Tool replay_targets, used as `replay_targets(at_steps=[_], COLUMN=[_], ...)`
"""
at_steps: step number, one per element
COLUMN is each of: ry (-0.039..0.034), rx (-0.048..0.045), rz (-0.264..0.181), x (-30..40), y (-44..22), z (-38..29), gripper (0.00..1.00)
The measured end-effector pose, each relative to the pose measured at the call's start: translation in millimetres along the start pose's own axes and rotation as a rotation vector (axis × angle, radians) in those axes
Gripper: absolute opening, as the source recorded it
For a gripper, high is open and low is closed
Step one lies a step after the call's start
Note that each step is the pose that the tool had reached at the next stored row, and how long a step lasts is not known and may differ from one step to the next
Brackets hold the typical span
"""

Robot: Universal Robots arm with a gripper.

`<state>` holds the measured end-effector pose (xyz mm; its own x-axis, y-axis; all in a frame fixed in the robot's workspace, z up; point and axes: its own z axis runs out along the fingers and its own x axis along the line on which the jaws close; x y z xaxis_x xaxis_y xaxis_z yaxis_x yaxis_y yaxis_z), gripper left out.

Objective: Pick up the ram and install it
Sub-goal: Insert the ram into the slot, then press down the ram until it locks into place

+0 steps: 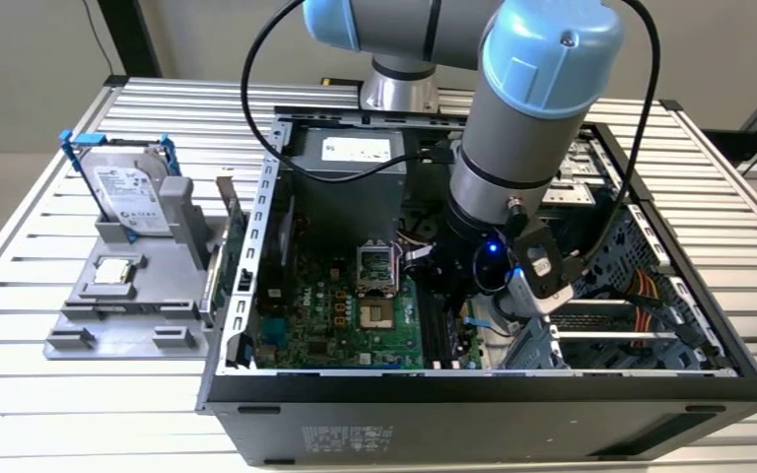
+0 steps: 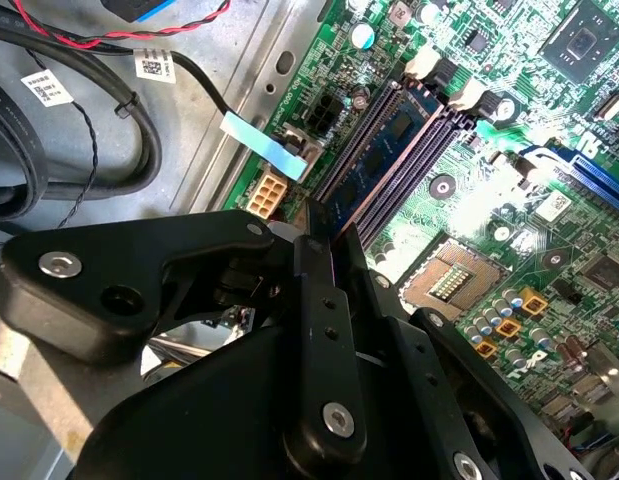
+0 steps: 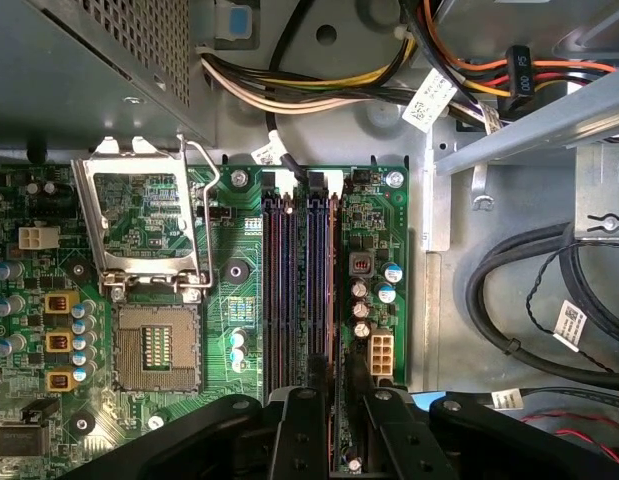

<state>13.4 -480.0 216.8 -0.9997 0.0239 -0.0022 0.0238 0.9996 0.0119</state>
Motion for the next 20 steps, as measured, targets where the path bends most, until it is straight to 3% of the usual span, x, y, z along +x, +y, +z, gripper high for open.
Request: replay_targets(at_steps=[2, 3, 20], ry=[0.0, 0.0, 0.0], rx=[0.0, 0.0, 0.0001], rz=[0.0, 0.0, 0.0], x=[0.0, 0.0, 0.0], y=[0.0, 0.0, -0.2], z=[0.0, 0.0, 2.4], gripper=[1.0, 0.0, 0.0])
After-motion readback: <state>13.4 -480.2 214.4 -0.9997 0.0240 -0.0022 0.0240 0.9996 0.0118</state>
